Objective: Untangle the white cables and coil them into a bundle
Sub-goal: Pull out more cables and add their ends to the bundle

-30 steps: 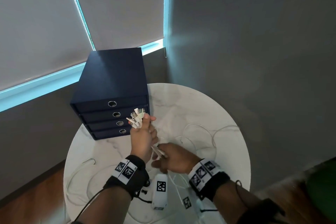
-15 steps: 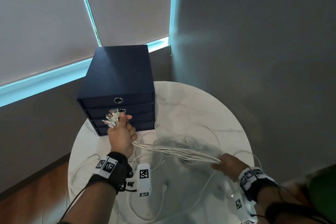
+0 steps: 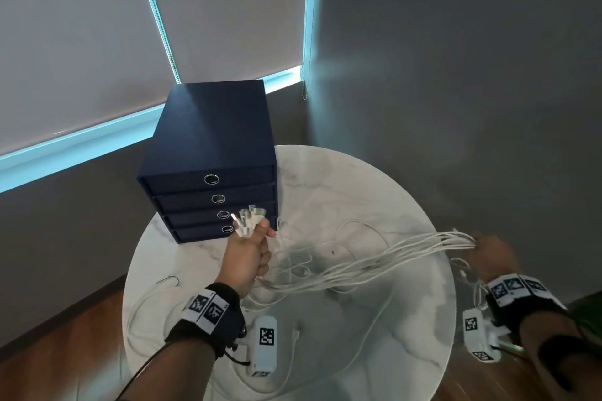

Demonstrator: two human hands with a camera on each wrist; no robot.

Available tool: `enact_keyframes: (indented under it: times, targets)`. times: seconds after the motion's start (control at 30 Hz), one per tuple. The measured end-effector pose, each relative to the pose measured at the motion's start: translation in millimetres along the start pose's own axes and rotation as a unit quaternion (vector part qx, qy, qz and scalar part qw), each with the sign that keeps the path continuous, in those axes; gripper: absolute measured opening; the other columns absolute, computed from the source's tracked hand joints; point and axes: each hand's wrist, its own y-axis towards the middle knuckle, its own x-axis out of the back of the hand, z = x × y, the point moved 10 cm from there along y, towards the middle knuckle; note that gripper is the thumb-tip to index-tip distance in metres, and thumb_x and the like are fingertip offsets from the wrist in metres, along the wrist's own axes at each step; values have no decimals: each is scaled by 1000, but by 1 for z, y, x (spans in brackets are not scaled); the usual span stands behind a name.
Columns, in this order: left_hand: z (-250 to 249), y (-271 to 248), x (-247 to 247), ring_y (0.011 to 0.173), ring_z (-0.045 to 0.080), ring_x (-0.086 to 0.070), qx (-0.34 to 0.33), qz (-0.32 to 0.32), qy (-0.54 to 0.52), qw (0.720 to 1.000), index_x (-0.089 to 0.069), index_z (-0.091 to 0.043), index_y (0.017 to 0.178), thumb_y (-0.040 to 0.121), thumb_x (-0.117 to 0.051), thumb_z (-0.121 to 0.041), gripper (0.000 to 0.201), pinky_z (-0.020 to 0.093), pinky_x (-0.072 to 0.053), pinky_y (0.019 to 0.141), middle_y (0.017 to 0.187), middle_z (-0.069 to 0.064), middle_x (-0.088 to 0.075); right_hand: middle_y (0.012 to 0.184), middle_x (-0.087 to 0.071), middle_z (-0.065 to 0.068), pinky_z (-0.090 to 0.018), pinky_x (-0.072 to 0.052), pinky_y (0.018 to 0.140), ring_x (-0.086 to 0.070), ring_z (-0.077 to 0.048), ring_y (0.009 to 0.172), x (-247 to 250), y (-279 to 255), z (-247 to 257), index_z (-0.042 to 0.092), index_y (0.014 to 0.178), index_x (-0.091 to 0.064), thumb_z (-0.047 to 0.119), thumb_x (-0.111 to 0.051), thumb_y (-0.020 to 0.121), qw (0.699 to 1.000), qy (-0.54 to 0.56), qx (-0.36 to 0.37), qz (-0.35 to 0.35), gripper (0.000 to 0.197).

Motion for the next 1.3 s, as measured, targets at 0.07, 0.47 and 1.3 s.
enact_keyframes:
  times: [0.07,0.47,1.3]
  targets:
    - [3,-5,-10,43,11,-19,-4,21,40,999,-58,-11,85,103,-53,-31,28,19,-16,43,55,-3,-26,116,-67,-20,-39,-51,91,-63,-37,110,-31,4,-4,14,113,-68,29,-68,86,999,-13,8,34,31]
    - [5,-9,-30,43,10,-21,-28,44,98,994,-69,-7,89,101,-57,-31,30,20,-21,42,52,-4,-26,133,-53,11,-32,-44,104,-52,-12,123,-97,-81,201,28,133,-52,49,-81,68,926,-2,237,293,74]
    - [-13,-18,-55,56,9,-53,-52,35,209,976,-47,-12,75,97,-40,14,35,23,-43,55,63,3,-49,104,-63,-2,-24,-46,86,-58,-14,95,-54,-179,362,9,103,-68,3,-43,92,840,183,509,41,28]
